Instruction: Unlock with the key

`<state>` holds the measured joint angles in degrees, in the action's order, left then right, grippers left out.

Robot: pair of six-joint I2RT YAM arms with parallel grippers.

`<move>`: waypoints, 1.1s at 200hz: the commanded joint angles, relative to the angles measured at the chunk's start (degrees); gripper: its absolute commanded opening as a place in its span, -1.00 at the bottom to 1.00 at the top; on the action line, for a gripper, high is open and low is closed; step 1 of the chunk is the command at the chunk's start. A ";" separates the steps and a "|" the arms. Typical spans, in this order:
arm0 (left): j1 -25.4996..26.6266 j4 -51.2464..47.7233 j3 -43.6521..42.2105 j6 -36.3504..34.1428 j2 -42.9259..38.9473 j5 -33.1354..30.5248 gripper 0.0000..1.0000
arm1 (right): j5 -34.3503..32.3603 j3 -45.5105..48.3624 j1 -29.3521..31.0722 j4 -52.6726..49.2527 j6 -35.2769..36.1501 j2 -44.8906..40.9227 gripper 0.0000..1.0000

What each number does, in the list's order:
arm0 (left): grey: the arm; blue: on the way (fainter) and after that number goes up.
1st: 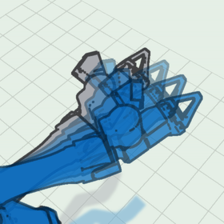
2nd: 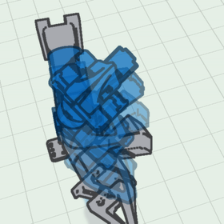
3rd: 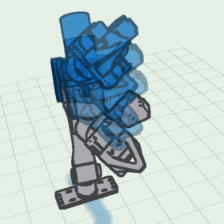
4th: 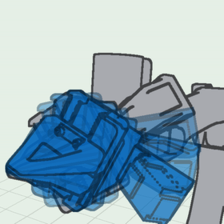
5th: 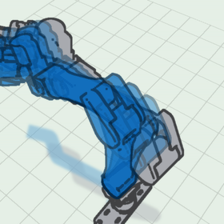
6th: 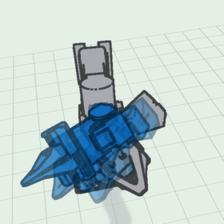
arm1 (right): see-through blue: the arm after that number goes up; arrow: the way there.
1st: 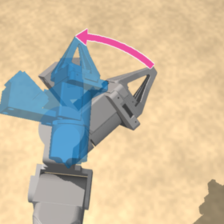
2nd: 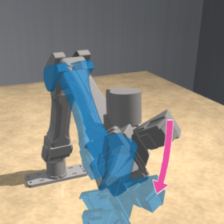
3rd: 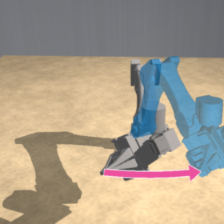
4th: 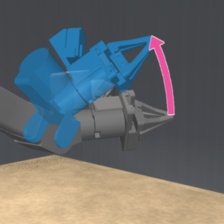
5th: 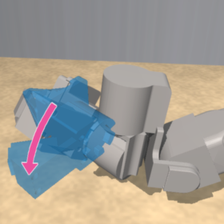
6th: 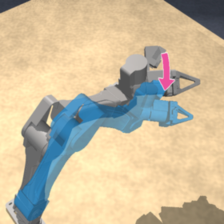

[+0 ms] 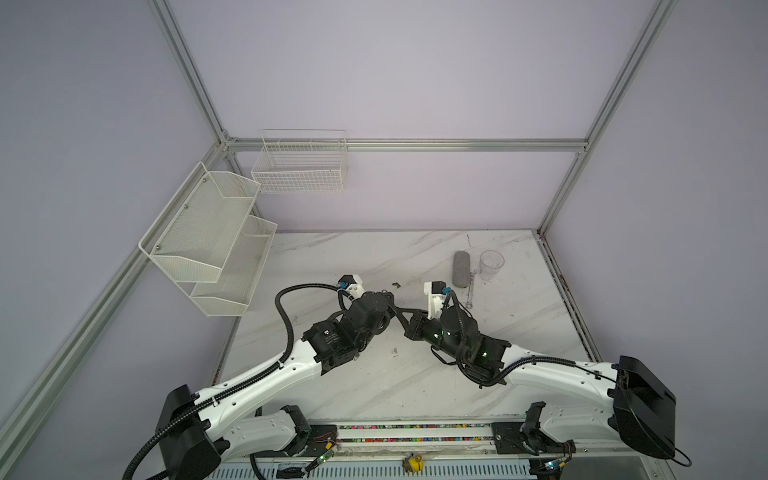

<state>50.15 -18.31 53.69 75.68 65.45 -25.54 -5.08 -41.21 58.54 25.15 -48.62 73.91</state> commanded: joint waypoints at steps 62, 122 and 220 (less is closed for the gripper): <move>0.43 3.19 0.98 -1.01 -0.06 0.52 -1.00 | 1.84 -1.31 0.26 2.99 -3.48 0.37 -1.00; 0.83 -0.13 1.15 -2.47 -0.06 -1.86 -1.00 | -0.23 -2.50 -0.14 -0.80 -3.73 -2.38 -1.00; 1.10 0.72 1.33 -1.51 -1.32 -3.45 -1.00 | -1.13 -2.97 -0.13 -3.79 -2.67 -2.06 -1.00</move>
<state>50.83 -18.74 53.74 74.94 65.67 -27.31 -5.13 -44.62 58.50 20.29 -51.13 73.25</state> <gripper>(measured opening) 0.230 0.061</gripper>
